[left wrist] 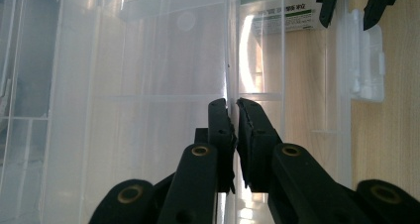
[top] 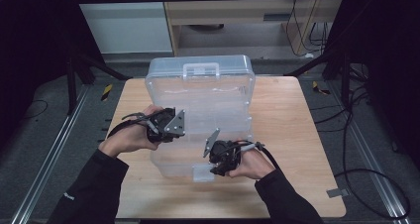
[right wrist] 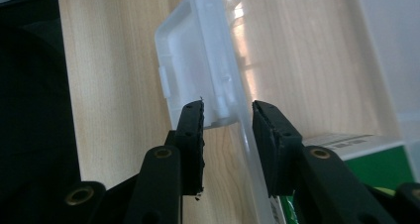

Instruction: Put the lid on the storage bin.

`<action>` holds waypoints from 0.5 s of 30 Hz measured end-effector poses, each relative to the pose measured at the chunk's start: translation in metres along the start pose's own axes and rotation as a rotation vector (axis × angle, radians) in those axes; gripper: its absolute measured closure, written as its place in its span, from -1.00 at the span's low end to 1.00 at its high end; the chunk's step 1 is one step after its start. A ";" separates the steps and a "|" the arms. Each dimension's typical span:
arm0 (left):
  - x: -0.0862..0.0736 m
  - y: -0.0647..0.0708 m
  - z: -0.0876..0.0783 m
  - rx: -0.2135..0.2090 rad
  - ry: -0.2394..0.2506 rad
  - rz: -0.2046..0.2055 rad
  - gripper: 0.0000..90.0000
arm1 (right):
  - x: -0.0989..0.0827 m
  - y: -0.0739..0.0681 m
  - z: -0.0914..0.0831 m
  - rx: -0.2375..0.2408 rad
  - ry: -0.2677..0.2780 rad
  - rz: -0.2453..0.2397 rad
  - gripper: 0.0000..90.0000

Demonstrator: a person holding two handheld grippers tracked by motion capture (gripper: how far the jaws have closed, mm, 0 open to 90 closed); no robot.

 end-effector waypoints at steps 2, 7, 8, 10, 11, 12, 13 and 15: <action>-0.001 0.000 0.000 0.002 0.005 -0.001 0.86 | 0.000 0.000 -0.009 -0.033 0.033 0.018 0.50; -0.001 0.000 0.000 0.002 0.003 -0.013 0.86 | -0.012 0.000 -0.035 -0.089 0.137 0.074 0.57; 0.000 0.000 0.000 0.004 0.002 -0.009 0.85 | -0.016 0.000 -0.040 -0.104 0.171 0.084 0.61; 0.000 0.000 0.000 0.004 0.001 -0.012 0.85 | -0.023 -0.002 -0.052 -0.129 0.229 0.116 0.67; 0.000 0.000 0.000 0.004 0.001 -0.015 0.85 | -0.027 -0.003 -0.057 -0.147 0.255 0.127 0.72; 0.000 0.000 0.000 0.003 0.002 -0.017 0.85 | -0.031 -0.003 -0.061 -0.154 0.284 0.135 0.77; 0.000 0.000 0.000 0.001 0.004 -0.020 0.85 | -0.034 -0.004 -0.065 -0.162 0.312 0.166 0.80; 0.000 0.000 0.000 0.001 0.006 -0.025 0.84 | -0.043 -0.004 -0.071 -0.185 0.336 0.201 0.87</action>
Point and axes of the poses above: each handheld gripper's, and its own axes: z roughly forward along the jaws, x roughly out of its top, y roughly to its right, the point moved 4 cm from there along z, roughly forward along the jaws, and after that the axes turned 14 degrees about -z, right-handed, at the moved point
